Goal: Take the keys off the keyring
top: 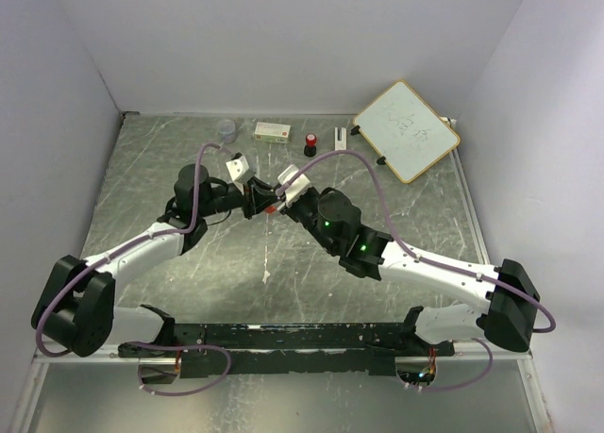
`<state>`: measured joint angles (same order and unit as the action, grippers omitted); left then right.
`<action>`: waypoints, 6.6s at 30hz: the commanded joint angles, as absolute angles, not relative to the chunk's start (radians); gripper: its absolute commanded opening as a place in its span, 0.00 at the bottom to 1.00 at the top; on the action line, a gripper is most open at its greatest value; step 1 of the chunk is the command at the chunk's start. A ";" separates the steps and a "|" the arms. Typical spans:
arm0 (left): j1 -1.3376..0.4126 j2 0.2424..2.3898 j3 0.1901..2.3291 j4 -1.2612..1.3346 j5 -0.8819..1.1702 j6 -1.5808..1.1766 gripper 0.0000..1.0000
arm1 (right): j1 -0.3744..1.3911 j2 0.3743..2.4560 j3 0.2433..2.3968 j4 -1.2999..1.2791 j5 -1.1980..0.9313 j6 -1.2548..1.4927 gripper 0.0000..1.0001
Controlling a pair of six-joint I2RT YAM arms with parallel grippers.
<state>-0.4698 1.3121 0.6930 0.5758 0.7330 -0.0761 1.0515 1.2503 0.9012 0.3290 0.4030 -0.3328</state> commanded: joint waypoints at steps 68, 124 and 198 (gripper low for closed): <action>-0.493 1.093 0.798 0.258 0.420 0.079 0.07 | 1.075 1.173 0.593 0.885 0.420 -0.236 0.36; -0.615 1.053 0.792 0.234 0.395 0.084 0.07 | 1.075 1.353 0.599 1.221 0.535 -0.388 0.37; -0.617 1.119 0.758 0.462 0.261 0.021 0.34 | 1.076 1.495 1.660 -0.796 0.728 0.081 0.00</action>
<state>-0.6170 1.0969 0.7582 0.3729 0.2111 0.0612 1.0729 1.5181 1.6657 -0.7914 0.7223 0.0898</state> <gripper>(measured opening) 0.355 0.026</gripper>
